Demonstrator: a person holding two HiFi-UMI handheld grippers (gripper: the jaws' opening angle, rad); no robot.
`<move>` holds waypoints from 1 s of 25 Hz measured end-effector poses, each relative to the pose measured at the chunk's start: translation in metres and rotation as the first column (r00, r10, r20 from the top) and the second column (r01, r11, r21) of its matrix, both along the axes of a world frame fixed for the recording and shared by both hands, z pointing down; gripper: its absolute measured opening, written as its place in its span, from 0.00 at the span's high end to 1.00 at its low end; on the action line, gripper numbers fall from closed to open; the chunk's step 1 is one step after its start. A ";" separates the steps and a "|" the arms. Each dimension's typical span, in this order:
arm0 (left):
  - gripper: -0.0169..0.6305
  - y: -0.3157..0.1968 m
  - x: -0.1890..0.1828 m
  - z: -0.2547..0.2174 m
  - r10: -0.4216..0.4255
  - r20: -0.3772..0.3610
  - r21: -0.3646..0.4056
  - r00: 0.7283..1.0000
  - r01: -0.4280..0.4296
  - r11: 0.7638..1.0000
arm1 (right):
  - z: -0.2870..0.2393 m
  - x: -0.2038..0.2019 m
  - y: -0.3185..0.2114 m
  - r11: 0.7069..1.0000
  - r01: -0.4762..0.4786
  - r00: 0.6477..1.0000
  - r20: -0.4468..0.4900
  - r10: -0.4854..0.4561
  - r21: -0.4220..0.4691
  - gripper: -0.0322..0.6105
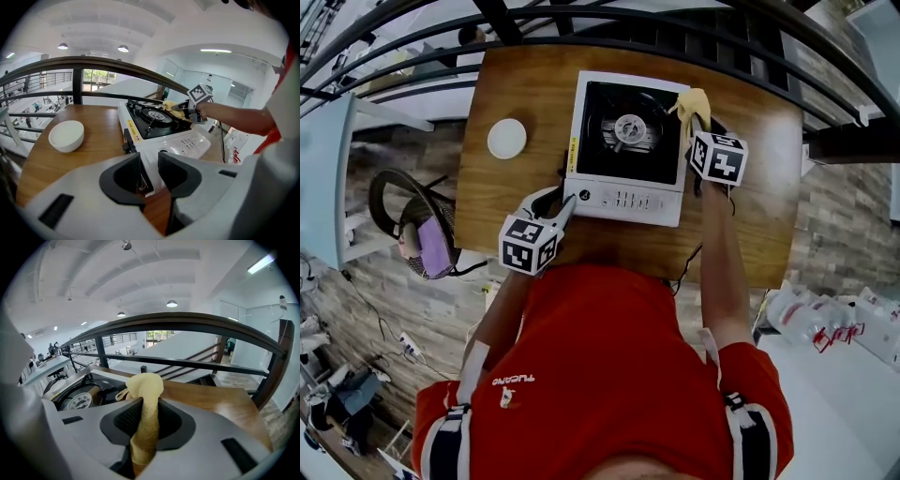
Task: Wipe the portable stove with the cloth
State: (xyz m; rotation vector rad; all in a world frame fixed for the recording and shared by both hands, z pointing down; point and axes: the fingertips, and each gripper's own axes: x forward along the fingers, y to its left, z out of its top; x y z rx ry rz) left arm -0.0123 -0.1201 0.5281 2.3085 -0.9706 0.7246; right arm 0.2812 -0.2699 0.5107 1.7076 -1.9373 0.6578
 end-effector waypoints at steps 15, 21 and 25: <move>0.79 -0.001 -0.001 -0.001 -0.030 0.001 -0.001 1.000 0.030 1.000 | -0.005 0.000 -0.071 0.967 0.251 0.955 -0.148 -0.256 -0.053 0.81; 0.79 -0.001 -0.001 0.000 -0.026 0.004 -0.004 1.000 0.026 1.000 | -0.003 -0.017 -0.081 0.889 0.438 0.860 -0.227 -0.457 -0.132 0.81; 0.79 0.000 -0.002 0.000 -0.020 0.003 -0.010 1.000 0.020 1.000 | -0.003 -0.035 -0.087 0.810 0.544 0.775 -0.239 -0.585 -0.216 0.81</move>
